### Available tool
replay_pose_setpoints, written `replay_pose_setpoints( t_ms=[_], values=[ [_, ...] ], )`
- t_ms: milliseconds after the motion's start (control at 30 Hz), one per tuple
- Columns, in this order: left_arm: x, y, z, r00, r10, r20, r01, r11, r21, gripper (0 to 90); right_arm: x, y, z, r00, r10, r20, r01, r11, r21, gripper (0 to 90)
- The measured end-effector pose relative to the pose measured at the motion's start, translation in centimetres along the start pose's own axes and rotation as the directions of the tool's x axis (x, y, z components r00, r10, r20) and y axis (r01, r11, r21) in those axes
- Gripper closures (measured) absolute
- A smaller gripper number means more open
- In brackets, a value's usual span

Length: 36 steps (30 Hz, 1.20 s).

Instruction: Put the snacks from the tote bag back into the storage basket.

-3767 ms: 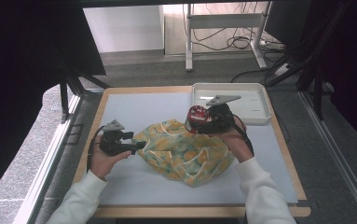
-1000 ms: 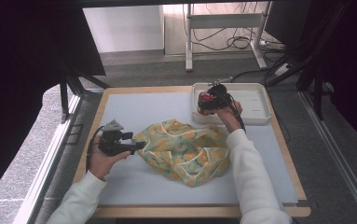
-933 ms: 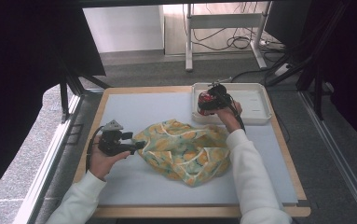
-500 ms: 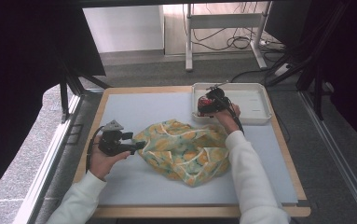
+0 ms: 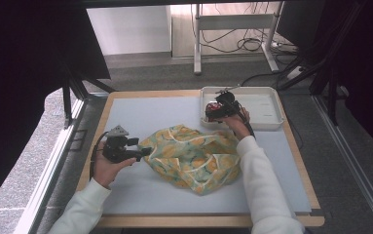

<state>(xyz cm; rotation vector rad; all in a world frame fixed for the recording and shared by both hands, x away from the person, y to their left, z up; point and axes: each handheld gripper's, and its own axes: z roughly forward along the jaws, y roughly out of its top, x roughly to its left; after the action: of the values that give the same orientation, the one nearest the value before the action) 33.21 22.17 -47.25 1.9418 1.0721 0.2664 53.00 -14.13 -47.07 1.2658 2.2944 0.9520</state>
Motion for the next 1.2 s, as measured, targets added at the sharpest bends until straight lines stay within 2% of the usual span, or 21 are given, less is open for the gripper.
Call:
replay_pose_setpoints(
  t_ms=[233,300,467,667,900,1067,1200],
  values=[
    [0.2,-0.2,-0.1,1.0,-0.009,-0.004,0.009,1.0,0.003,28.2,-0.1,0.2,-2.0,1.0,0.003,-0.006,-0.004,0.999,-0.048,13.5],
    [0.2,-0.2,-0.2,0.9999,-0.016,-0.004,0.016,0.9999,-0.001,28.3,0.2,0.1,-2.8,1.0,-0.001,-0.01,0.0,0.997,-0.082,14.0],
    [0.1,-0.1,-0.3,0.9999,-0.009,-0.009,0.009,0.9999,-0.006,28.3,0.7,-0.4,-4.9,0.9977,-0.018,-0.066,0.008,0.989,-0.145,18.3],
    [-0.1,0.0,-0.3,1.0,0.0,-0.01,0.0,1.0,-0.008,28.2,1.4,-1.5,-7.1,0.9931,-0.046,-0.108,0.027,0.985,-0.172,22.3],
    [0.2,0.1,-0.4,1.0,-0.005,0.002,0.005,0.9999,-0.015,28.3,2.4,-3.8,-9.7,0.9874,-0.069,-0.142,0.04,0.979,-0.197,23.7],
    [0.2,0.0,-0.4,1.0,-0.004,-0.001,0.004,0.9998,-0.017,28.4,2.8,-6.8,-11.8,0.9843,-0.079,-0.158,0.04,0.972,-0.233,27.3],
    [0.2,0.0,-0.3,1.0,-0.004,-0.002,0.004,0.9999,-0.013,28.4,2.5,-9.1,-13.1,0.9836,-0.068,-0.167,0.025,0.969,-0.246,27.9]
  ],
)
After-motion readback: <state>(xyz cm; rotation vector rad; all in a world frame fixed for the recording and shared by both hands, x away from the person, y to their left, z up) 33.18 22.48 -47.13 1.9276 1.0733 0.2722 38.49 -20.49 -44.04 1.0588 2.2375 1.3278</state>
